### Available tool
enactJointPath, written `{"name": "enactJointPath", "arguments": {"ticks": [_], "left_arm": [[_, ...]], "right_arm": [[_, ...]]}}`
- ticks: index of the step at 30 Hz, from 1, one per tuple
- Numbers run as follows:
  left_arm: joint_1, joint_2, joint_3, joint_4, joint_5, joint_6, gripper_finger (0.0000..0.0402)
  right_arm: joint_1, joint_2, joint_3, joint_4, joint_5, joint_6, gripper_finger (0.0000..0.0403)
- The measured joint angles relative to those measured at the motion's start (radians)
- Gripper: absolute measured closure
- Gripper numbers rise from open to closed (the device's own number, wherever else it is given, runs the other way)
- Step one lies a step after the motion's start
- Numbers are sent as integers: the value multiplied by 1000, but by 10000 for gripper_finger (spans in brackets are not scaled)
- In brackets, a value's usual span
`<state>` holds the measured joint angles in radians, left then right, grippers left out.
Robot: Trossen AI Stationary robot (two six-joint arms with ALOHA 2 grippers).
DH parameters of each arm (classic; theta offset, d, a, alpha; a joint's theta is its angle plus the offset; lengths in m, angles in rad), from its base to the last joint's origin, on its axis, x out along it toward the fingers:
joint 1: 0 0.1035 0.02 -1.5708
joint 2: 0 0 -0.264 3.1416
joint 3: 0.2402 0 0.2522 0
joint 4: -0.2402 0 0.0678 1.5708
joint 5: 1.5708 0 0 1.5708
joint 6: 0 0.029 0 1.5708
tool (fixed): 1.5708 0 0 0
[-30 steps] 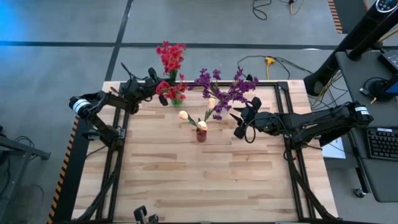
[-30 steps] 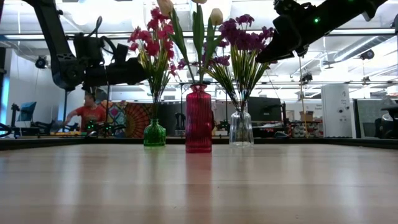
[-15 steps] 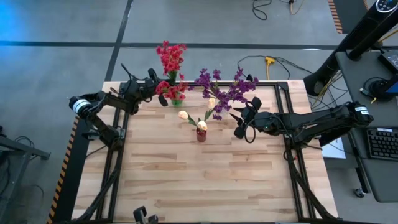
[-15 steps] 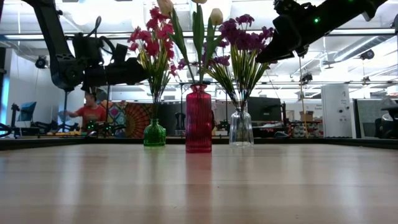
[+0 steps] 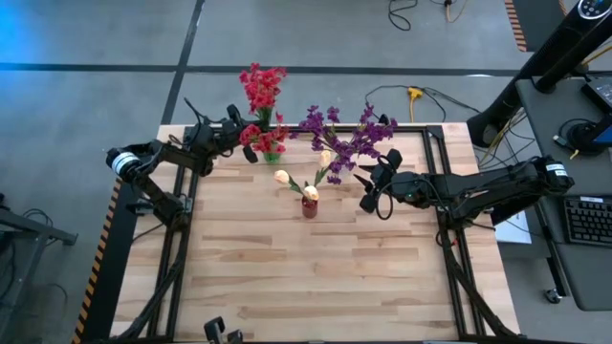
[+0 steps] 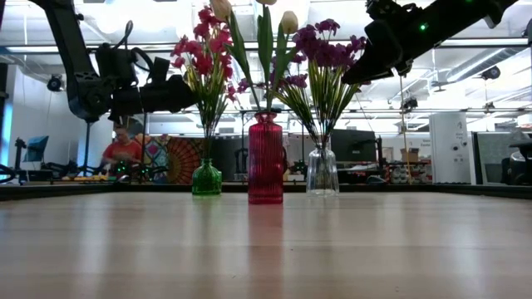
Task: Sort flowers into vase by color
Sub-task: Put the red flowers into the green vase
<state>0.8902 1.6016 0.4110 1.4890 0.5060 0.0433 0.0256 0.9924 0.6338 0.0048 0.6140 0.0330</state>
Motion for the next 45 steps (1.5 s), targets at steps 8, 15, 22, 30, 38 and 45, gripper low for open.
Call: {"name": "enactJointPath", "arguments": {"ticks": [8, 15, 22, 30, 38, 45], "left_arm": [[0, 0, 0, 1, -1, 0, 401], [0, 0, 0, -1, -1, 18, 401], [0, -1, 0, -21, 0, 61, 401], [-1, -3, 0, -42, 1, 73, 401], [0, -3, 0, -41, 1, 48, 401], [0, -2, 6, -37, 1, -21, 401]], "right_arm": [[0, 0, 0, 0, 1, -5, 275], [0, 0, 0, 0, 3, -12, 275], [0, 0, 0, -4, 15, -20, 275], [0, 0, 0, -38, 15, 12, 275], [0, 0, 0, -50, 15, 27, 275], [0, 0, 0, -52, 15, 38, 275]]}}
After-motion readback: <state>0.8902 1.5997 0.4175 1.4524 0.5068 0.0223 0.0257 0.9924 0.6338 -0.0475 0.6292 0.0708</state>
